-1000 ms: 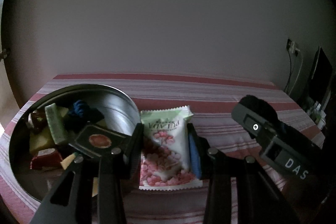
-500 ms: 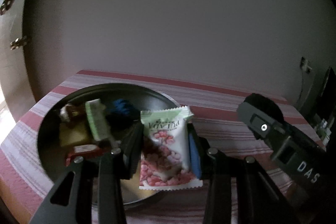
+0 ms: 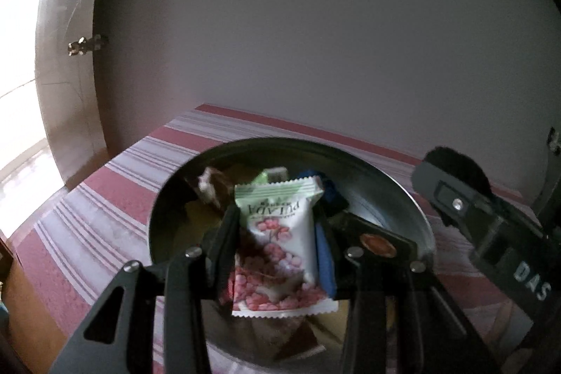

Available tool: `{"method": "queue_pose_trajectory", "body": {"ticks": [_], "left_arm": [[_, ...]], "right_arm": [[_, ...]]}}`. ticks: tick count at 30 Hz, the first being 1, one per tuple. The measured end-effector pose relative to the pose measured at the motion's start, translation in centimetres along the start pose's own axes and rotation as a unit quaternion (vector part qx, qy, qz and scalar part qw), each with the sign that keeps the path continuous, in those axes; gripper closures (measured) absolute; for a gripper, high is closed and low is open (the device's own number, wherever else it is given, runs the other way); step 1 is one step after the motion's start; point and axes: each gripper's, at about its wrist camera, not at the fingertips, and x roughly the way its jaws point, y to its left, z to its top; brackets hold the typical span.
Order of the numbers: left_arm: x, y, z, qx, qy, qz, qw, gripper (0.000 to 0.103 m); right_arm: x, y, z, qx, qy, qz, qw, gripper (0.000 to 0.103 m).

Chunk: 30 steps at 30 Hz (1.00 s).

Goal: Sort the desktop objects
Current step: 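Open both tools to drop the pouch and packet into the pan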

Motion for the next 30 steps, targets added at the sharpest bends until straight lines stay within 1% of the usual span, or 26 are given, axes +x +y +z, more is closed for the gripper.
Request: {"method": "queue_pose_trajectory", "body": {"ticks": [3, 5, 7, 10, 13, 15, 19, 30], "left_arm": [[1.4, 0.4, 1.3, 0.004, 0.002, 0.008, 1.0, 0.064], [2.4, 0.4, 2.1, 0.012, 0.009, 0.02, 0.9997, 0.064], [3.4, 0.4, 2.7, 0.013, 0.017, 0.028, 0.9994, 0.064], [4.9, 0.4, 3.3, 0.015, 0.03, 0.039, 0.9987, 0.064], [5.9, 0.1, 3.5, 0.022, 0.041, 0.047, 0.9978, 0.064], [6.5, 0.2, 3.5, 0.026, 0.046, 0.051, 0.9973, 0.064], [7.2, 0.4, 3.4, 0.024, 0.06, 0.053, 0.9965, 0.064], [7.3, 0.0, 3.5, 0.054, 0.066, 0.072, 0.9937, 0.064]], "right_arm": [[2.1, 0.2, 1.2, -0.002, 0.005, -0.011, 1.0, 0.044], [3.8, -0.1, 2.0, 0.004, 0.015, -0.017, 1.0, 0.044], [5.3, -0.7, 2.5, 0.013, 0.029, -0.021, 0.999, 0.044], [7.8, -1.6, 3.3, 0.029, 0.062, -0.018, 0.998, 0.044], [9.4, -1.8, 3.6, 0.035, 0.081, -0.019, 0.996, 0.044], [10.7, -1.9, 3.9, 0.04, 0.104, -0.017, 0.994, 0.044], [11.4, -2.3, 4.3, 0.03, 0.117, -0.027, 0.992, 0.044], [12.9, -1.7, 5.1, 0.009, 0.143, -0.031, 0.989, 0.044]]}}
